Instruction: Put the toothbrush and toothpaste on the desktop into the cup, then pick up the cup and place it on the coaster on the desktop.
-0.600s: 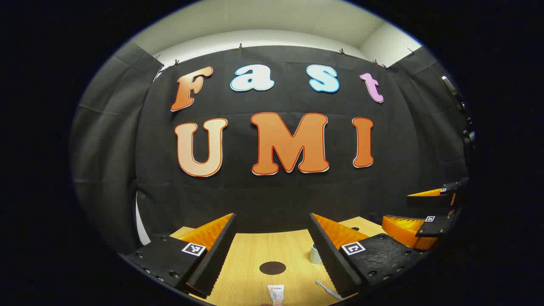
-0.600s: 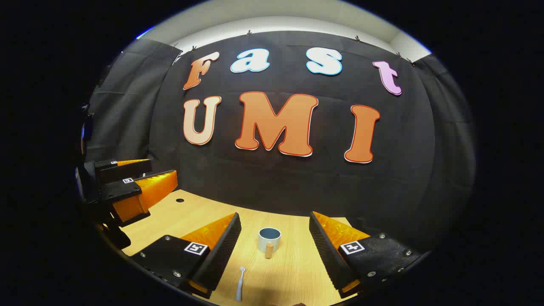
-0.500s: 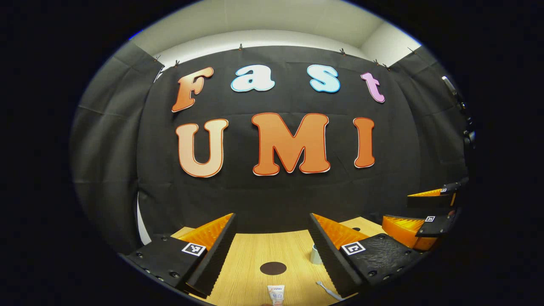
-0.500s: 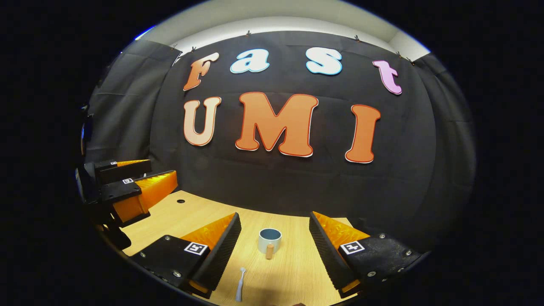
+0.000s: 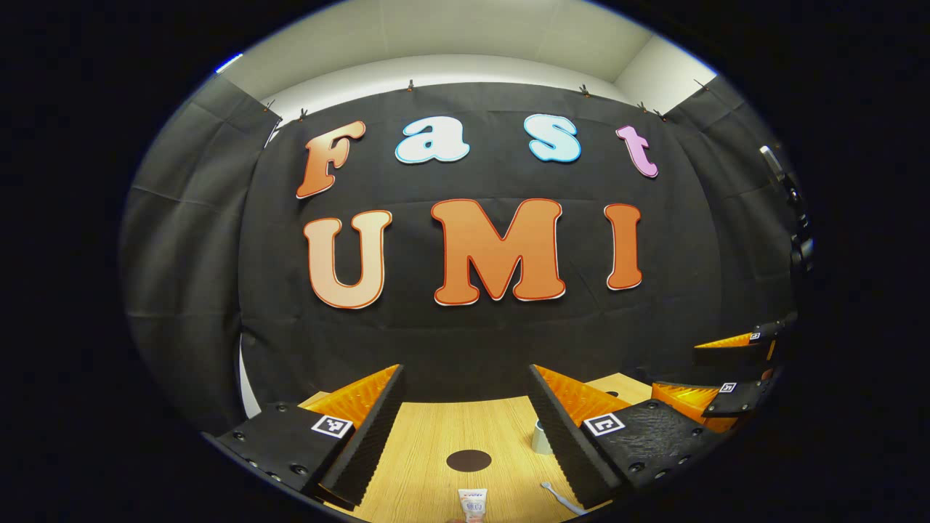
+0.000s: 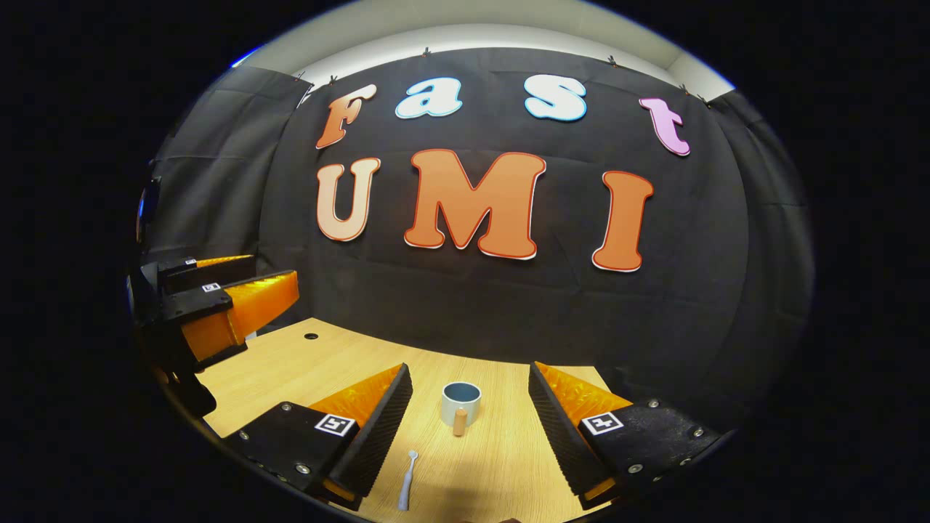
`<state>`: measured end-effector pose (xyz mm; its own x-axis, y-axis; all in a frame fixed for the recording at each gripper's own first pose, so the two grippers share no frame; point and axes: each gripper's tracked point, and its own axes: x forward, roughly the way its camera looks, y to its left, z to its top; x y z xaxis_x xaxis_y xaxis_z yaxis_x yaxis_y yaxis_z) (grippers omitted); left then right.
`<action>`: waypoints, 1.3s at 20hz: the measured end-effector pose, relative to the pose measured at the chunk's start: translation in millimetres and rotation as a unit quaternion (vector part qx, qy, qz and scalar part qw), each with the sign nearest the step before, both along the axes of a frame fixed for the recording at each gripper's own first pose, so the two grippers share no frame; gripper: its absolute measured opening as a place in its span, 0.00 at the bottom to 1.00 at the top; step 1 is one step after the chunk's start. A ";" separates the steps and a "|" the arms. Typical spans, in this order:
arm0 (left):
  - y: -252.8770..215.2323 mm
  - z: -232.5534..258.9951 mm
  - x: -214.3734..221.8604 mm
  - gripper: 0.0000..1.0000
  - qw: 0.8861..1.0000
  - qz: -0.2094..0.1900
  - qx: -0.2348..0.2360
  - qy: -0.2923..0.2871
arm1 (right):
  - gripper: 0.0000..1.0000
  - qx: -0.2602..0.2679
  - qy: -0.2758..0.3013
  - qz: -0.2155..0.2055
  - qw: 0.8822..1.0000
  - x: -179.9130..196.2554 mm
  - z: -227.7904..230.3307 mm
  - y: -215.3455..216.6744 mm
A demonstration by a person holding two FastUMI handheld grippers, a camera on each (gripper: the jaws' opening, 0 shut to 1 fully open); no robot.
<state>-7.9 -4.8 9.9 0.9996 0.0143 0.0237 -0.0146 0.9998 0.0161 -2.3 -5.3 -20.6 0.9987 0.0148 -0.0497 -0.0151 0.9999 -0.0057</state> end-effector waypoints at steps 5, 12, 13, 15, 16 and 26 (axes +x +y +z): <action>6.3 4.6 -6.3 0.99 1.000 0.004 0.012 -0.006 | 0.97 0.001 0.044 0.006 0.999 1.9 -26.0 7.6; 39.1 -2.8 -20.8 0.99 0.999 0.035 0.022 0.008 | 0.97 -0.002 0.180 0.026 0.983 9.0 -96.8 30.2; 44.8 -5.2 -23.2 0.99 0.999 0.040 0.024 0.011 | 0.97 0.001 0.195 0.033 0.980 10.0 -107.3 33.9; 59.0 -5.7 -29.3 0.99 0.998 0.056 0.029 0.015 | 0.97 -0.002 0.228 0.039 0.973 16.3 -125.4 40.3; 64.1 -7.9 -31.7 0.99 0.997 0.062 0.030 0.017 | 0.97 -0.009 0.260 0.035 0.965 16.0 -142.0 38.7; 106.2 -49.4 -46.7 0.99 0.990 0.109 0.035 0.081 | 0.85 -0.006 0.462 0.082 0.883 6.7 -241.8 68.1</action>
